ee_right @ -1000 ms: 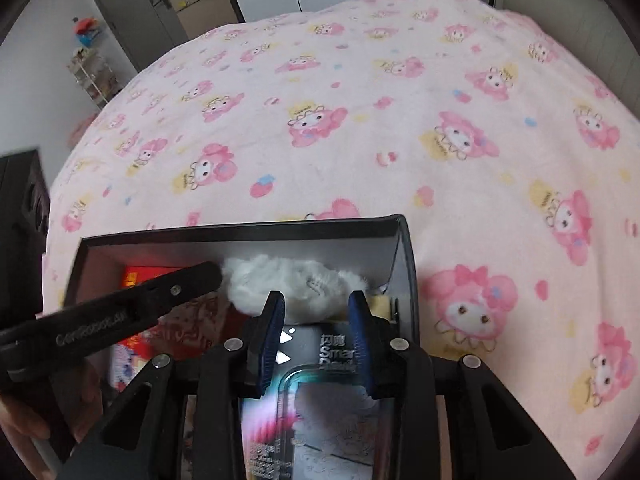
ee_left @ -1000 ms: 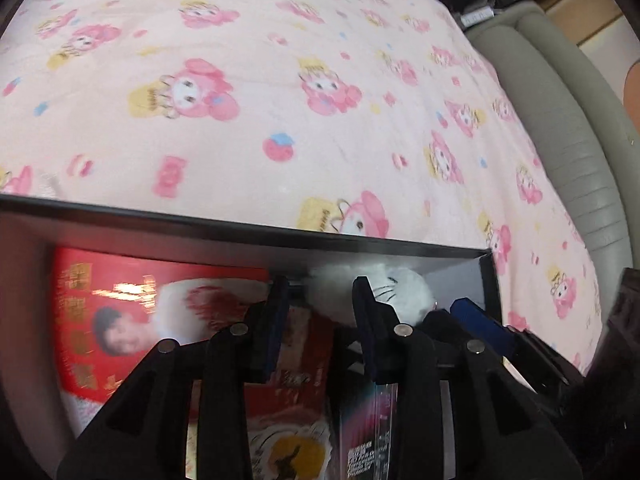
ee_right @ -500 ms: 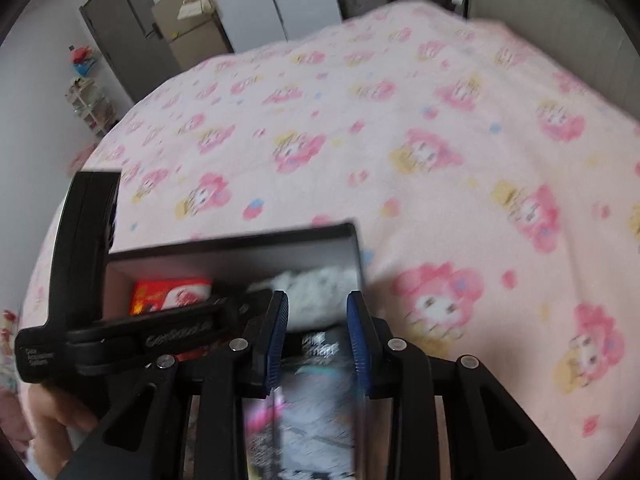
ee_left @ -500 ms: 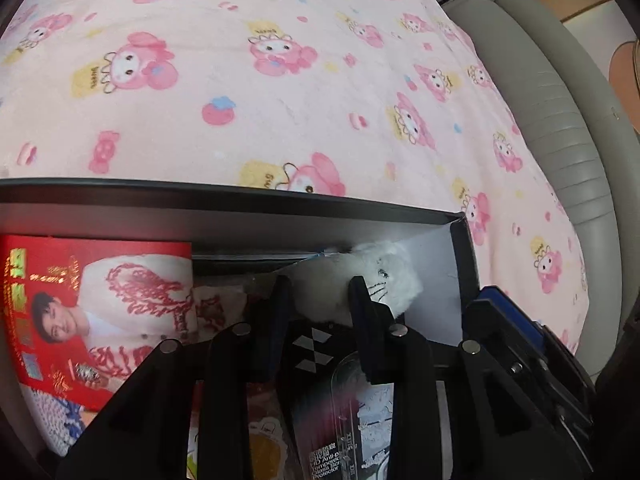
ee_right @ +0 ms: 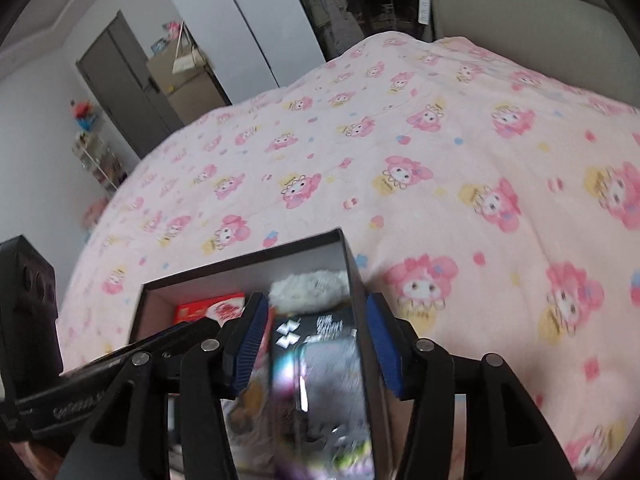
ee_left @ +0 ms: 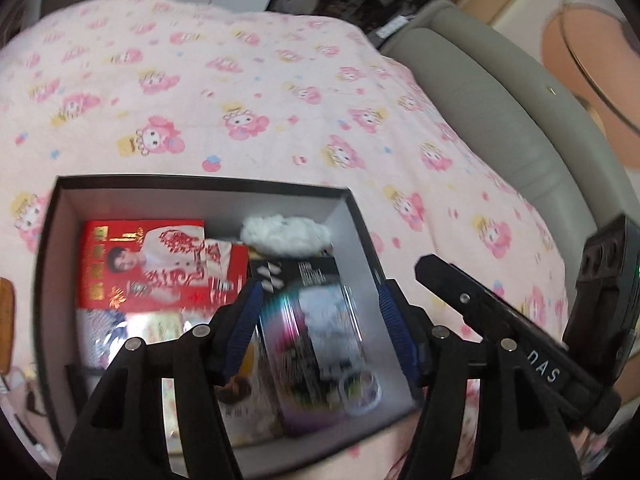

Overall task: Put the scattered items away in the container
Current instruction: 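Withdraw the right gripper from the box toward the remaining items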

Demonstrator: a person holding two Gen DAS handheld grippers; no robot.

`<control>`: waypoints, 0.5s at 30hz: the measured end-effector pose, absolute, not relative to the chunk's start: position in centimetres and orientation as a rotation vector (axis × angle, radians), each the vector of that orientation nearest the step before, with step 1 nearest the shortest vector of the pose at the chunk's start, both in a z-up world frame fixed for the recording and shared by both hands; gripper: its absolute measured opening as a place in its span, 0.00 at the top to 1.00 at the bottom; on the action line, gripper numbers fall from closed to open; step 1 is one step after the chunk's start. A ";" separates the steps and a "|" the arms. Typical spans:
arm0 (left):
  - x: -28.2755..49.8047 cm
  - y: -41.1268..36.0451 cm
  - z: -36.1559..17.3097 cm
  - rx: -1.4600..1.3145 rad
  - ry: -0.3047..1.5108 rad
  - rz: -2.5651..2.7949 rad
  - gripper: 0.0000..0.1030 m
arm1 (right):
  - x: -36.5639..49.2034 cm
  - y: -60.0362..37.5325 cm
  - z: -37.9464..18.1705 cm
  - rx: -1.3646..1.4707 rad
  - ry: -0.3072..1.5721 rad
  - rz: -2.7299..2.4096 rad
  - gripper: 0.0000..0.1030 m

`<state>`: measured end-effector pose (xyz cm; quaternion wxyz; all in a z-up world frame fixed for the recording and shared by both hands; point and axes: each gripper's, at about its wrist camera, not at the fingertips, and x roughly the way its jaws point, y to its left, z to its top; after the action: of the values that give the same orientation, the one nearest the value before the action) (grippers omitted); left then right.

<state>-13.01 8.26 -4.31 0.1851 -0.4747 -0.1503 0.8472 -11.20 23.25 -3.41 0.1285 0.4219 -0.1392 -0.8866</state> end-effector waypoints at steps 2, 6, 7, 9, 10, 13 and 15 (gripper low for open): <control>-11.5 8.2 -3.4 -1.320 -0.367 2.416 0.40 | -9.4 23.0 -2.8 1.217 -0.386 -2.591 0.54; -8.7 7.2 -2.6 -1.318 -0.337 2.394 0.39 | -6.3 22.4 -2.0 1.188 -0.371 -2.583 0.54; -7.8 6.9 -2.4 -1.313 -0.326 2.393 0.39 | -5.6 22.2 -1.9 1.184 -0.369 -2.579 0.54; -6.1 6.2 -1.9 -1.300 -0.293 2.413 0.39 | -4.1 21.6 -1.7 1.177 -0.355 -2.569 0.54; -5.4 6.0 -1.8 -1.300 -0.285 2.419 0.39 | -3.6 21.2 -1.6 1.174 -0.345 -2.561 0.54; -3.5 4.2 -1.7 -1.307 -0.304 2.418 0.39 | -2.4 19.9 -1.7 1.179 -0.323 -2.507 0.54; -2.7 2.9 -1.8 -1.314 -0.338 2.411 0.39 | -1.6 18.7 -1.7 1.187 -0.315 -2.462 0.54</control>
<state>-2.70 2.95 -1.82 0.1864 -0.4667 -0.1200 0.8562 -1.60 18.70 -1.73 0.1940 0.4232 -0.1122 -0.8779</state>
